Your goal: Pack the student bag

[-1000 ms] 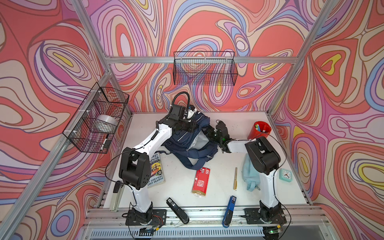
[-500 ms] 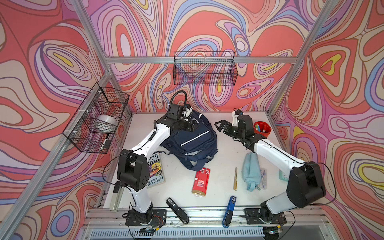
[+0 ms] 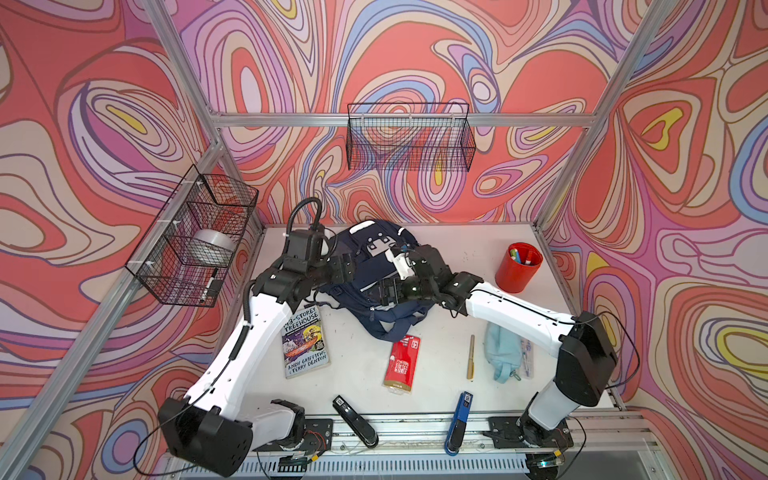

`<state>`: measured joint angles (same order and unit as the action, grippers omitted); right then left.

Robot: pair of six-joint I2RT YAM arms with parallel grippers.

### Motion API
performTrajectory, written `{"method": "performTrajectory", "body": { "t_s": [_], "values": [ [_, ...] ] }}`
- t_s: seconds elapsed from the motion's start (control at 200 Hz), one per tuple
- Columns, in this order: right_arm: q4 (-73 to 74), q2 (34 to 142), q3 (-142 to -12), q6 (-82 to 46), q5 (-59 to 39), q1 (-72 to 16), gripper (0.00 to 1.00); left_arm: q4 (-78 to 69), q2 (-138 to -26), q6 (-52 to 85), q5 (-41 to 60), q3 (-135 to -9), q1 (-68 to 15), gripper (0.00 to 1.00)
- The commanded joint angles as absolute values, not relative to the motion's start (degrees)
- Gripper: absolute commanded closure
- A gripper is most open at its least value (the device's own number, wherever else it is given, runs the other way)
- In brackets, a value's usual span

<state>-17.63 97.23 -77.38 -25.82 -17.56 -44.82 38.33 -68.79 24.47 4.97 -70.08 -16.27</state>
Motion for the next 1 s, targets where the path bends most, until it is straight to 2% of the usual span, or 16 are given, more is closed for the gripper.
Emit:
{"method": "performTrajectory", "body": {
  "t_s": [0.0, 0.135, 0.26, 0.361, 0.616, 0.681, 0.786, 0.846, 0.992],
  "values": [
    [-20.53, 100.43, -79.98, -23.48, -16.35, -45.56, 0.02, 42.89, -64.93, 29.81, 5.27, -62.77, -13.8, 0.09],
    [-19.26, 105.74, -83.48, -25.16, -17.6, -48.93, 0.01, 40.31, -58.51, 33.52, 12.62, -51.82, -4.69, 0.09],
    [-20.92, 112.55, -89.73, -24.74, -17.94, -53.88, 0.02, 42.72, -55.0, 34.2, 5.03, -47.65, -3.39, 0.09],
    [-19.75, 118.66, -92.5, -27.64, -21.06, -55.44, 0.02, 43.46, -52.52, 36.66, -0.24, -44.67, -2.21, 0.03],
    [-23.56, 132.35, -104.39, -28.81, -24.54, -57.76, 0.03, 39.6, -52.18, 41.03, -3.9, -36.56, 1.15, 0.08],
    [-24.19, 134.55, -106.55, -29.0, -24.15, -58.17, 0.04, 37.0, -52.91, 40.97, -2.13, -34.09, 3.67, 0.12],
    [-25.79, 137.57, -109.41, -28.72, -23.45, -58.8, 0.05, 32.93, -56.16, 41.37, 3.82, -31.22, 7.62, 0.28],
    [-25.57, 138.86, -109.87, -29.22, -24.52, -58.89, 0.06, 31.55, -57.61, 42.1, 5.0, -30.66, 7.82, 0.36],
    [-22.89, 141.71, -110.52, -31.51, -27.65, -59.07, 0.11, 26.19, -59.74, 45.28, 8.16, -26.93, 7.82, 0.49]
  ]
}}
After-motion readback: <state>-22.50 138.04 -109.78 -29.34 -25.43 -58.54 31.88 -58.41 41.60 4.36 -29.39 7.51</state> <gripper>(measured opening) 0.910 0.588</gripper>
